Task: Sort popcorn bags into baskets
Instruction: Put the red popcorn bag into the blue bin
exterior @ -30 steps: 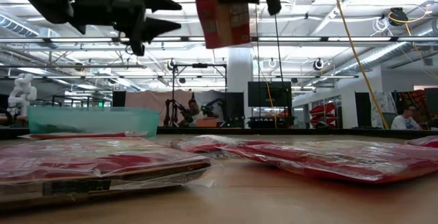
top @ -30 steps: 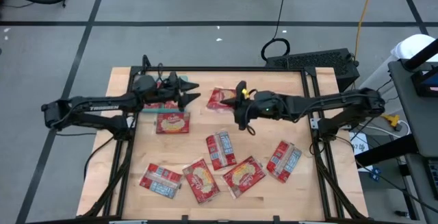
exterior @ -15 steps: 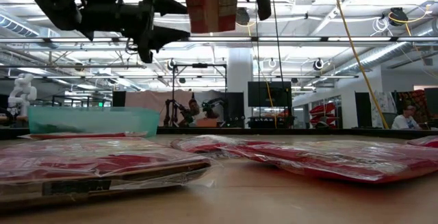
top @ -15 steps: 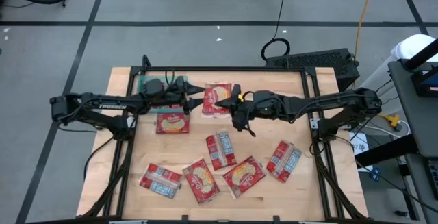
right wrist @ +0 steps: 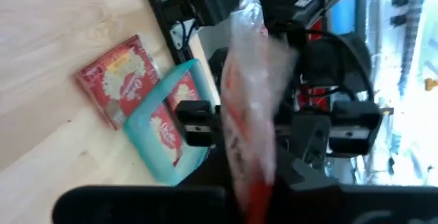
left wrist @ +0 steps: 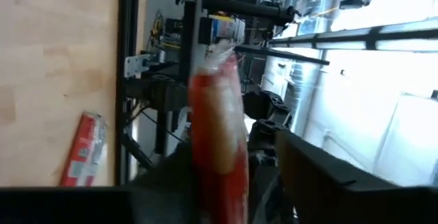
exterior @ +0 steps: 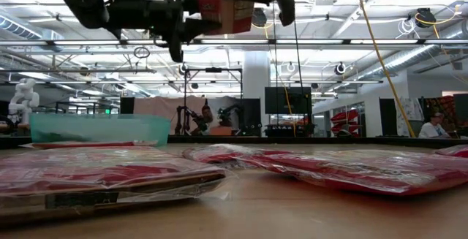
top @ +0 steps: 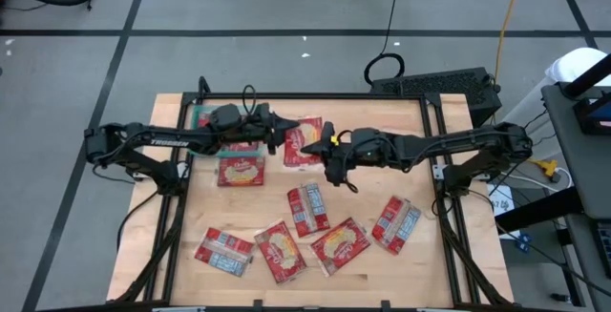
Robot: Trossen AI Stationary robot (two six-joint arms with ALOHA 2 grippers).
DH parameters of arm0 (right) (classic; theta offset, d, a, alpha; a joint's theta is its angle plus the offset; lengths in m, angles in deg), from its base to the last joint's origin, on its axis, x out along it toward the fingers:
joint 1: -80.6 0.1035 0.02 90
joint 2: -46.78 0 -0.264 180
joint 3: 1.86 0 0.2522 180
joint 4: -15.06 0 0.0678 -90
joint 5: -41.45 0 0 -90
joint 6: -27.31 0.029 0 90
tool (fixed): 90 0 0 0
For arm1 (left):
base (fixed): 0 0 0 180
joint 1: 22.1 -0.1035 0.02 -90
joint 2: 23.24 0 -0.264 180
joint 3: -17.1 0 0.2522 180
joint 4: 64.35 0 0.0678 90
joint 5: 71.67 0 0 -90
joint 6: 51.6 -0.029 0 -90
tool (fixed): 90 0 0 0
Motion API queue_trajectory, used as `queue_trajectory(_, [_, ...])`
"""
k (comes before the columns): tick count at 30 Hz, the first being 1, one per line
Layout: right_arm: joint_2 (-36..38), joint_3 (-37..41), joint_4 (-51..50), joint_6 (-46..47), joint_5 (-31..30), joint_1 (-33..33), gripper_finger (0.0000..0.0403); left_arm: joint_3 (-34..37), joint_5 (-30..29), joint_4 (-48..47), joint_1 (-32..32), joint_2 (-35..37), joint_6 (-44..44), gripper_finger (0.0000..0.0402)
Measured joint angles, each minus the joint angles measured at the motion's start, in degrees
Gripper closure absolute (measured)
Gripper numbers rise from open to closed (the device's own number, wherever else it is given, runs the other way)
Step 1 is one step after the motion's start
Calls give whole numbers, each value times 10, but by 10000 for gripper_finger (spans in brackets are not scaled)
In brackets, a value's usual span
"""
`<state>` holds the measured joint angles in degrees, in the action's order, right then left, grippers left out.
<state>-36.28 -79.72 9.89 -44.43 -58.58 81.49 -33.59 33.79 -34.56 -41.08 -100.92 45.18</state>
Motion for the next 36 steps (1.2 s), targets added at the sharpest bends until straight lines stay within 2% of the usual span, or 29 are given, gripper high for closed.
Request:
queue_trajectory(5, [1, 0, -30, 64, -5, 0, 348, 0, 44, -2, -15, -1, -25, 371])
queue_trajectory(6, [1, 0, -32, 81, -5, 0, 339, 0, 50, -2, -19, -1, -25, 381])
queue_trajectory(9, [1, 0, -33, 137, -11, 3, 310, 0, 73, -1, -41, 0, -33, 376])
queue_trajectory(17, [2, 0, -57, 352, -111, 11, 249, 0, 169, 4, -152, 32, -73, 383])
queue_trajectory(27, [28, 1, -85, 712, -100, -6, 239, 0, 317, 7, -265, 92, -100, 383])
queue_trajectory(30, [51, 1, -78, 904, -26, -51, 239, 0, 368, 5, -280, 102, -108, 383])
queue_trajectory(33, [56, 0, -58, 1138, 114, -118, 239, 0, 380, 1, -282, 103, -129, 379])
queue_trajectory(36, [33, 0, -10, 1322, 226, -167, 239, 0, 380, -20, -282, 102, -179, 379])
